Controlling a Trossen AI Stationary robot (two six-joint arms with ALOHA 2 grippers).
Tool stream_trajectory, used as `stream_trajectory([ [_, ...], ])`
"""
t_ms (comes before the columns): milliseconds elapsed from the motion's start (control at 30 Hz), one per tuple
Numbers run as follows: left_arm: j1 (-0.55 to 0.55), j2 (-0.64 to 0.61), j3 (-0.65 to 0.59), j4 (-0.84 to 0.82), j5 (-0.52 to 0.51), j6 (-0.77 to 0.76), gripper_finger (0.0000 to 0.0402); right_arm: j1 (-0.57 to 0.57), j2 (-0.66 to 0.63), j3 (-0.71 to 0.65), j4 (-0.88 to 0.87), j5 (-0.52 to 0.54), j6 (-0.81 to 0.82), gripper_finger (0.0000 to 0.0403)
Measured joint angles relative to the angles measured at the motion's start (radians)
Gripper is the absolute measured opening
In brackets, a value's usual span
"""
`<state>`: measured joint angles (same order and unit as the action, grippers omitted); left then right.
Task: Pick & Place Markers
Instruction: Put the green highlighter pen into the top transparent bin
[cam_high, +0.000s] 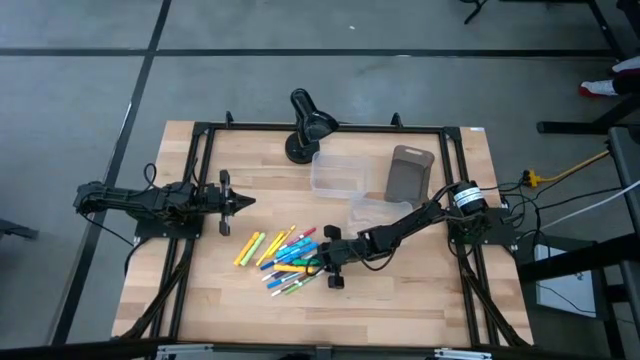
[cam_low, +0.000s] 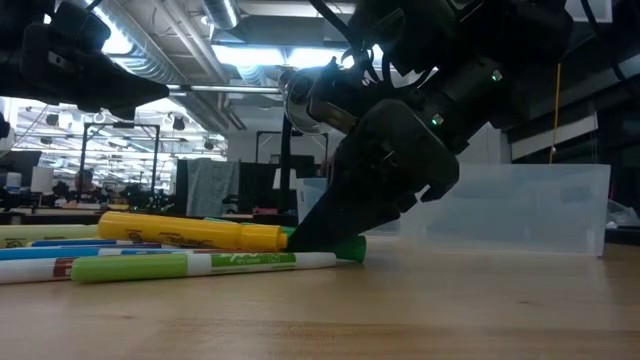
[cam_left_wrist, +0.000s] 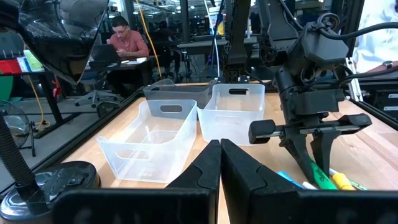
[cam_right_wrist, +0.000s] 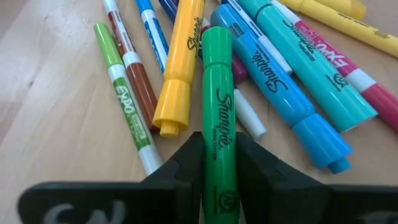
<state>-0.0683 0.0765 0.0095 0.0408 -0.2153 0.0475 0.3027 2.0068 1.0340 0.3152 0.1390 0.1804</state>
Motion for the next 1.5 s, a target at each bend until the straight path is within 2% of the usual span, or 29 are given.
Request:
stream_trajectory([
  [233,0.000,0.000,0.000,0.000,0.000,0.000,0.0008,-0.001,-0.001,0.070,-0.047,0.000,-0.034,0.0070],
  [500,0.000,0.000,0.000,0.000,0.000,0.000,0.0005,-0.001,-0.001,0.314,-0.359,0.021,-0.123,0.0070],
  [667,0.000,0.000,0.000,0.000,0.000,0.000,0.0008,-0.001,-0.002,0.458,-0.467,0.034,-0.187,0.0070],
  [1067,0.000,0.000,0.000,0.000,0.000,0.000,0.0009,-0.001,-0.002,0.647,-0.478,0.034,-0.287,0.0070],
  [1300,0.000,0.000,0.000,0.000,0.000,0.000,0.0008,-0.001,-0.002,0.720,-0.479,0.037,-0.294,0.0075],
  [1500,0.000,0.000,0.000,0.000,0.000,0.000,0.0010,-0.007,-0.002,0.814,-0.632,0.135,-0.289,0.0072],
])
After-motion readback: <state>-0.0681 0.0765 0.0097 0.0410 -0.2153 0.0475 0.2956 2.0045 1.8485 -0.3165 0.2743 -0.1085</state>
